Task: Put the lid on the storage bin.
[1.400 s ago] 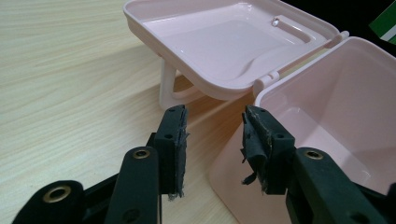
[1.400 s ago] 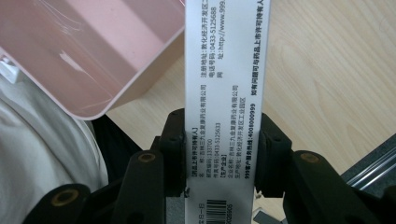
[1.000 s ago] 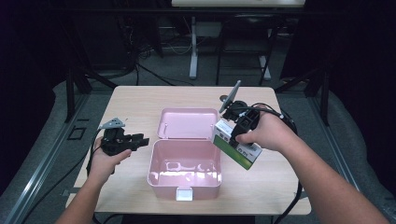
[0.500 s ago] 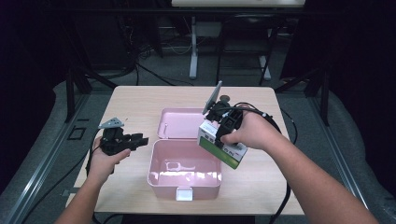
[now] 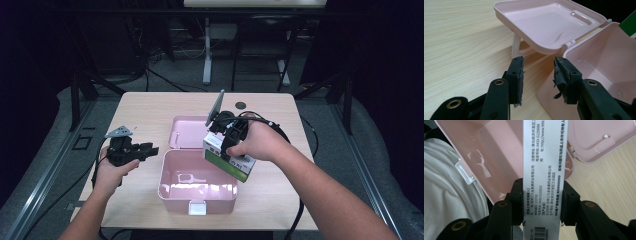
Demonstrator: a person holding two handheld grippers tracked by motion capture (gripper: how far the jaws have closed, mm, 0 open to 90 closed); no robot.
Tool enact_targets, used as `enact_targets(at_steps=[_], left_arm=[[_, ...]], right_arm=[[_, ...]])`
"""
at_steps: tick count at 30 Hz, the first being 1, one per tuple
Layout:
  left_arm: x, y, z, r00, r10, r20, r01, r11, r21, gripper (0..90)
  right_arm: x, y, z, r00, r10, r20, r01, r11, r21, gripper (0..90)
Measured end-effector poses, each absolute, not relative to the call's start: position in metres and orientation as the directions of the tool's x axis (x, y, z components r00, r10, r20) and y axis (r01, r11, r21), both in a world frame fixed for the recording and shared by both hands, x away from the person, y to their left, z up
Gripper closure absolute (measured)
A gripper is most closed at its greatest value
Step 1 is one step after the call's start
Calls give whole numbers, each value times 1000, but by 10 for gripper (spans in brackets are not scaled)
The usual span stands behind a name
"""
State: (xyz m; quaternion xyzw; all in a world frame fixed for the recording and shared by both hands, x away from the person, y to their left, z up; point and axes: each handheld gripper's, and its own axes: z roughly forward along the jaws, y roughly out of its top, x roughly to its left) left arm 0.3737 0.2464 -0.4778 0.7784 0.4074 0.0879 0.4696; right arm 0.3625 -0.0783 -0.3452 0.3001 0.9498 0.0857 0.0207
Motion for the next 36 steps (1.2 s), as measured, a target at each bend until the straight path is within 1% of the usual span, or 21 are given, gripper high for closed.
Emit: enact_targets(at_steps=[9, 15, 23, 36], left_arm=[[374, 246, -478, 653, 717, -244, 553, -231, 801, 592], [374, 246, -478, 653, 717, -246, 551, -225, 804, 592], [374, 246, -478, 653, 716, -246, 552, -228, 802, 592], [374, 246, -478, 654, 716, -245, 551, -229, 803, 592]], right_arm=[[357, -62, -347, -862, 507, 0, 499, 848, 177, 615], [352, -54, -348, -904, 427, -12, 418, 891, 179, 616], [344, -40, -352, -942, 333, -25, 326, 933, 154, 616], [336, -22, -361, -969, 248, -15, 243, 958, 153, 616]])
